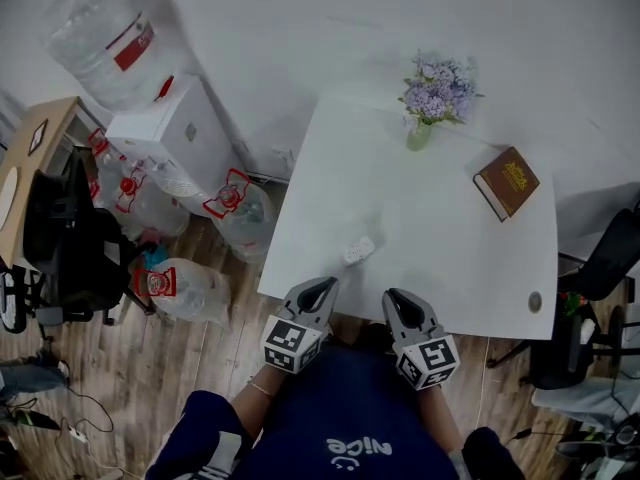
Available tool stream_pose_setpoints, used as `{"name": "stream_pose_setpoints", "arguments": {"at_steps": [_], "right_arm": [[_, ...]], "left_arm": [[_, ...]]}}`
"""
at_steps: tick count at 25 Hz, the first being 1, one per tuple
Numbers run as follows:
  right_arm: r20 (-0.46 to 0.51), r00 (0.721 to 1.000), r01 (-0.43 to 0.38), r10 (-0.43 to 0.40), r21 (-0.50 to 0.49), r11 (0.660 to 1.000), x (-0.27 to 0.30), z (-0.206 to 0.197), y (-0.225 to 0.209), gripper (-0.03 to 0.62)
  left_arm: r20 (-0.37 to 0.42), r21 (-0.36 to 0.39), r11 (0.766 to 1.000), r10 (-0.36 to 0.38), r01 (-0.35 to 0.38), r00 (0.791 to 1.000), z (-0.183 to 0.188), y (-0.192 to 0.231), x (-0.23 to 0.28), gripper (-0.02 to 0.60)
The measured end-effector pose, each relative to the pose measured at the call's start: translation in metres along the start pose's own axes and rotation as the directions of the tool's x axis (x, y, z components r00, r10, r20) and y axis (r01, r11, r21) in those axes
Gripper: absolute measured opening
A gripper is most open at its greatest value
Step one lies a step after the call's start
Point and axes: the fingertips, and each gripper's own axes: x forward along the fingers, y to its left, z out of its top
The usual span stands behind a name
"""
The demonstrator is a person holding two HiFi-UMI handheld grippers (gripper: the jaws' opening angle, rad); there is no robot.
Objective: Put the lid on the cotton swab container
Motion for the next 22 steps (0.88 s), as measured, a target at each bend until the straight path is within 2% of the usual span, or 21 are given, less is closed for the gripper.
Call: {"name": "stream_pose_setpoints", "arguments": {"at_steps": [5, 11, 12, 15, 22], "right_arm": [[-0.021, 1.000, -0.014, 0.013, -0.026, 1.000, 0.015, 0.006, 0.001, 0.057], [-0.027, 0.998, -0.051, 0.050, -0.059, 0.997, 0.034, 0.018, -0.003, 0.057], [-0.020, 0.998, -0.056, 0.055, -0.063, 0.996, 0.037, 0.023, -0.005, 0.057], [0.011, 0.998, -0.067, 0.068, -0.061, 0.996, 0.043, 0.039, -0.015, 0.057], [0.025, 0.992, -0.122, 0.123, -0.065, 0.990, 0.063, 0.065, -0.039, 0.055]], "left_arm": [[-0.010, -0.032, 0.999, -0.015, 0.015, 1.000, 0.000, 0.009, 0.006, 0.023], [-0.017, -0.014, 1.000, 0.010, -0.010, 1.000, 0.003, 0.024, 0.015, 0.028], [-0.017, -0.008, 1.000, 0.013, -0.014, 1.000, 0.004, 0.026, 0.017, 0.040], [-0.041, 0.004, 1.000, 0.002, -0.002, 0.999, 0.003, 0.027, 0.026, 0.136], [-0.147, 0.060, 0.997, -0.045, 0.055, 0.988, -0.012, 0.027, 0.054, 0.274]]}}
